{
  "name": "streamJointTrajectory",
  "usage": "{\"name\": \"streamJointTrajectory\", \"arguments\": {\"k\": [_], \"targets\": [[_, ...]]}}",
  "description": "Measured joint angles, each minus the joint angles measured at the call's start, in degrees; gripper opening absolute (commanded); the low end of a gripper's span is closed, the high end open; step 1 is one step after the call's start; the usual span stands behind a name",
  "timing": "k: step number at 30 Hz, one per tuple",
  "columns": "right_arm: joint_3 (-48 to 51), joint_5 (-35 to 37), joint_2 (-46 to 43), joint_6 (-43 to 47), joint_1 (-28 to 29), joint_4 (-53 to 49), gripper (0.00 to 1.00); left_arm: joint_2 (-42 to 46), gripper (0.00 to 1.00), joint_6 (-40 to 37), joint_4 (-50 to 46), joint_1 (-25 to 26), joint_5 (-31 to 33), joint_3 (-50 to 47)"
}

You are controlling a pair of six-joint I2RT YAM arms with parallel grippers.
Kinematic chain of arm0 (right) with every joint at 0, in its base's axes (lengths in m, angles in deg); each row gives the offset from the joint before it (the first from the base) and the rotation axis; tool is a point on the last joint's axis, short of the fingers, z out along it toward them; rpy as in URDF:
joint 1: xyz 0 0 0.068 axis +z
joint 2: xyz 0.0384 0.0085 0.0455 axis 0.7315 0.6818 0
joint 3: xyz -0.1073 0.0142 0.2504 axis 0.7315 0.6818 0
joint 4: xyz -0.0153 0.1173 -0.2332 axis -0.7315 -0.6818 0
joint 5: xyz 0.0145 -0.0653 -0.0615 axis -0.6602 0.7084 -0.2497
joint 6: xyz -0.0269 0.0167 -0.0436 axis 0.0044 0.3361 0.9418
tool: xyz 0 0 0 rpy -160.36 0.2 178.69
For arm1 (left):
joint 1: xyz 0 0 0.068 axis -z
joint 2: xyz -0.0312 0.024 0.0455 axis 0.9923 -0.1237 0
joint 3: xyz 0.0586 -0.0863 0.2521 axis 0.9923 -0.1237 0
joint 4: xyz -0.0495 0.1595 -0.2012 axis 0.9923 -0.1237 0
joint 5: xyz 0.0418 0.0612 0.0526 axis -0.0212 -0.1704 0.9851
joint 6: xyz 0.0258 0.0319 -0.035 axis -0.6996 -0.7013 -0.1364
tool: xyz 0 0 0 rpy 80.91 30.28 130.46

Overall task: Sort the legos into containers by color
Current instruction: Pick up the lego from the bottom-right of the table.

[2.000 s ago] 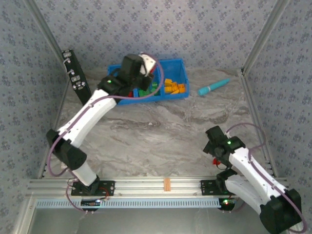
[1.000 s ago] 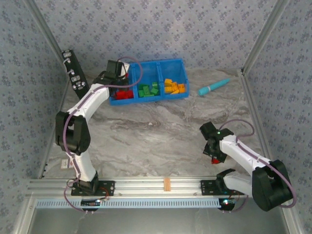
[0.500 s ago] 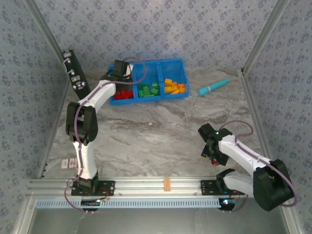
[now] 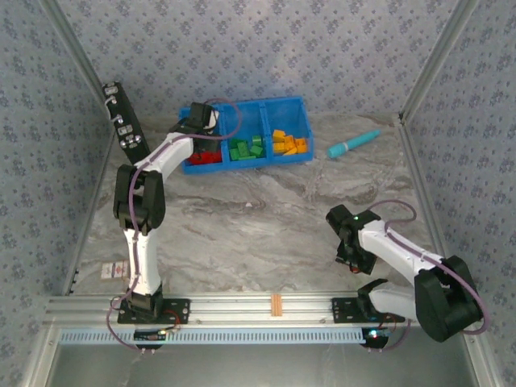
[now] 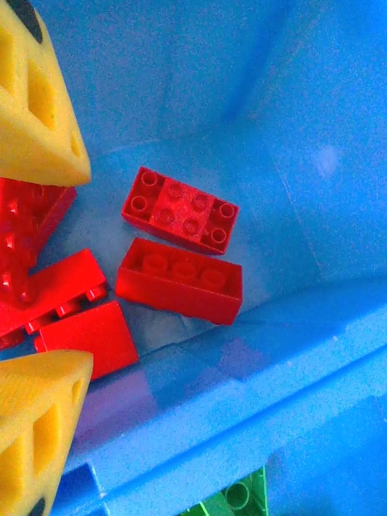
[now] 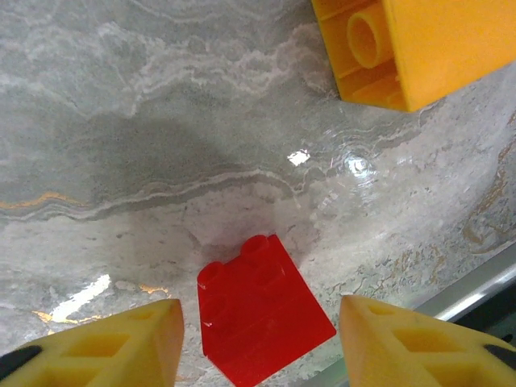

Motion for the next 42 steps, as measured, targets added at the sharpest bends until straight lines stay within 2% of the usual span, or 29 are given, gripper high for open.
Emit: {"name": "streamJointTrajectory", "arguments": {"k": [9,17,23,33,38,42], "targets": [[-0.52,-0.04,0.46,0.04,0.55,-0.07,0.41,3.17,0.61,-0.46,-0.85,0.09,-0.28,0.09],[-2.67,-0.44,2.4,1.77,0.79,1.07,0.28,19.8,0.63,-1.38,1.16,0.11,0.39,-4.55],[-9.57,-0.42,4.63,3.32,2.34,1.97,0.25,31.45,0.64,-1.53,6.19,-1.84,0.83,-15.37],[-31.21,1.79,12.0,8.41,6.97,1.6,0.22,41.22,0.66,-0.52,7.3,-7.78,0.35,-28.85],[-45.11,2.71,20.44,16.59,9.05,4.81,0.21,49.24,0.67,2.47,7.04,-8.55,0.09,-32.26],[-57.88,2.6,30.62,24.83,10.29,9.9,0.21,53.02,0.68,4.28,5.31,-8.61,-0.72,-32.61]]}}
